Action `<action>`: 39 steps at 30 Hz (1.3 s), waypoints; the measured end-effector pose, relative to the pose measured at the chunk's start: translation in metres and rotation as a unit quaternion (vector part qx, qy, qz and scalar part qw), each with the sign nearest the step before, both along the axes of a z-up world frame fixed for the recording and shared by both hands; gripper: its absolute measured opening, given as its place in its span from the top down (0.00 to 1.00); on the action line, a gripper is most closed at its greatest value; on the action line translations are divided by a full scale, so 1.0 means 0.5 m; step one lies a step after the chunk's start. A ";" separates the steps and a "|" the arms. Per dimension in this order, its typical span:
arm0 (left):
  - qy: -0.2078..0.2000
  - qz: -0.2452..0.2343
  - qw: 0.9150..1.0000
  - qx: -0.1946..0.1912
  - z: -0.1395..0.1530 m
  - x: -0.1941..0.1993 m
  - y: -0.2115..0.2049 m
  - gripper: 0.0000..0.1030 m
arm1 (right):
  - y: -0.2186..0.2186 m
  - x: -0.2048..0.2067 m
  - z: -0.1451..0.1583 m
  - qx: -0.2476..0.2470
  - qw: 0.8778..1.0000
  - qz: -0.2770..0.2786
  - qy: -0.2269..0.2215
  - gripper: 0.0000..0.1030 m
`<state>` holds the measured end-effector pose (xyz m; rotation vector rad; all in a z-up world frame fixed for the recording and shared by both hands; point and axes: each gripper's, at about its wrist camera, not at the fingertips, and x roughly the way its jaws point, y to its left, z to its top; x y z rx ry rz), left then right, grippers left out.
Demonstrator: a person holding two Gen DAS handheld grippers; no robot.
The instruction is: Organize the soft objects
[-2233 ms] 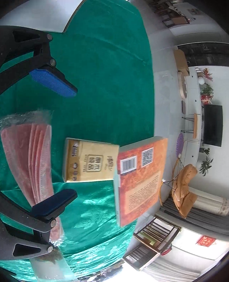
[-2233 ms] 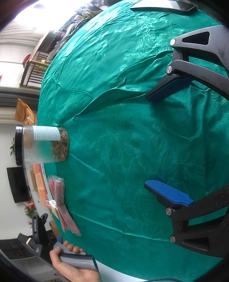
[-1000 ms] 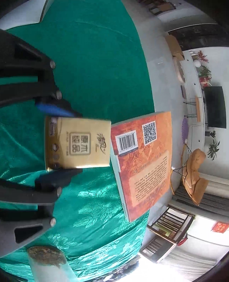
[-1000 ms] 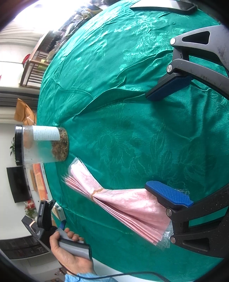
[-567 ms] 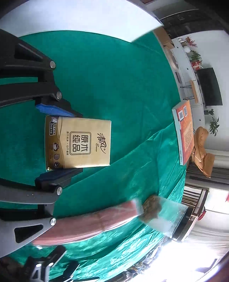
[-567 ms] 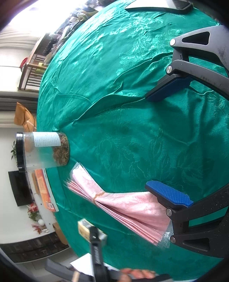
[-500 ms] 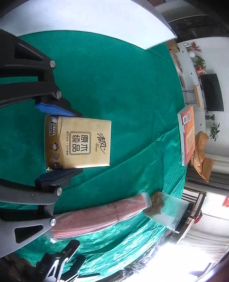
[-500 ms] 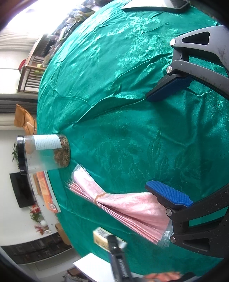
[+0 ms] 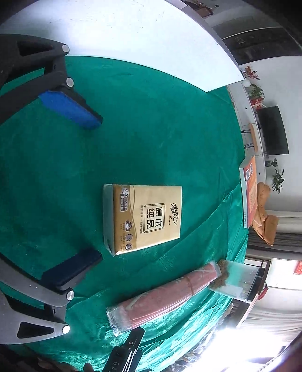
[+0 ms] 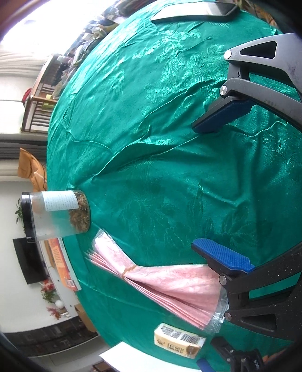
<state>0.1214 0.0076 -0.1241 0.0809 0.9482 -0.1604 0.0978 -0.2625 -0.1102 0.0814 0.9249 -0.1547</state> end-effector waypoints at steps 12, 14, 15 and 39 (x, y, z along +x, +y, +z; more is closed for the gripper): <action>0.000 0.000 1.000 0.000 0.000 0.000 -0.001 0.00 | -0.006 0.000 -0.001 0.002 1.000 0.000 0.000 0.09; 0.000 0.000 1.000 0.000 0.000 0.000 -0.001 0.00 | -0.005 0.000 0.000 0.002 1.000 0.000 0.000 0.09; 0.000 0.000 1.000 0.000 0.001 0.000 -0.001 0.00 | -0.006 0.000 -0.001 0.002 1.000 0.000 0.000 0.09; 0.000 0.000 1.000 0.000 0.001 0.000 -0.001 0.00 | -0.005 0.001 -0.001 0.002 1.000 0.000 0.000 0.09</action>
